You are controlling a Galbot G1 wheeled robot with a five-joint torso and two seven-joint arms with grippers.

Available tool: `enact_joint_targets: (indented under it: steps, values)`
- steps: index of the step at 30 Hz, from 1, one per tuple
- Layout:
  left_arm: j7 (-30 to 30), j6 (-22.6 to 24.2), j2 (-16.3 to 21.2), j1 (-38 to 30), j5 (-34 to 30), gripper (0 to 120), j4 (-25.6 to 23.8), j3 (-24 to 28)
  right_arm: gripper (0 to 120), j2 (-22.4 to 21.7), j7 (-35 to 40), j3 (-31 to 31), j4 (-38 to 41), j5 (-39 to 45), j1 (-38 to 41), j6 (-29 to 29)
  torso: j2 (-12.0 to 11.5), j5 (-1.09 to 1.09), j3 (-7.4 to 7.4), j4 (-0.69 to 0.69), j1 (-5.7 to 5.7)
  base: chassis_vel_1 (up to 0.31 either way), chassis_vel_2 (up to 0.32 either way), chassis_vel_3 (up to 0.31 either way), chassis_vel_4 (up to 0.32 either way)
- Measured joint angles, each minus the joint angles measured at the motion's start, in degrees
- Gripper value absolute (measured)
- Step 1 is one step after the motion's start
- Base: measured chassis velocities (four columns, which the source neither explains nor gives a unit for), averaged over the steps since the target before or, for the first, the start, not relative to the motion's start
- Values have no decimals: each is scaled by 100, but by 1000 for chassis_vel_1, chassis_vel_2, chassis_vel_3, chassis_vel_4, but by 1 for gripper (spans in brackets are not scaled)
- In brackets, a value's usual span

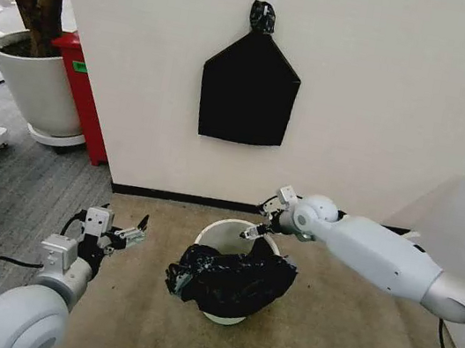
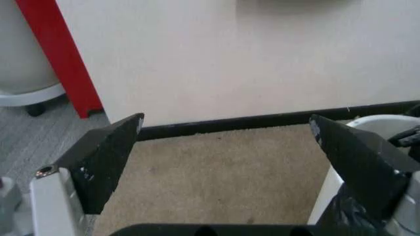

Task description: Place the garbage bag over the trash bin.

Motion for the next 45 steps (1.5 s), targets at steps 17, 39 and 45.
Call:
enact_joint_targets:
  steps: [17,39,45]
  values:
    - [64,-286,-68,112,186,100,36,121,30,160,-202,208,26,-562,-209,4,0,0,-1,0,0,0,0,0,0]
    - [150,-650,-75,8,327,100,180,351,0,-378,3498,2071,1702,1352,-1294,20,1,1,-1,-1,0,0,0,0,0]
    - [158,-707,-64,-40,340,100,223,413,0,-168,6275,3451,2676,3204,-2350,282,1,3,-1,-2,0,0,0,0,0]
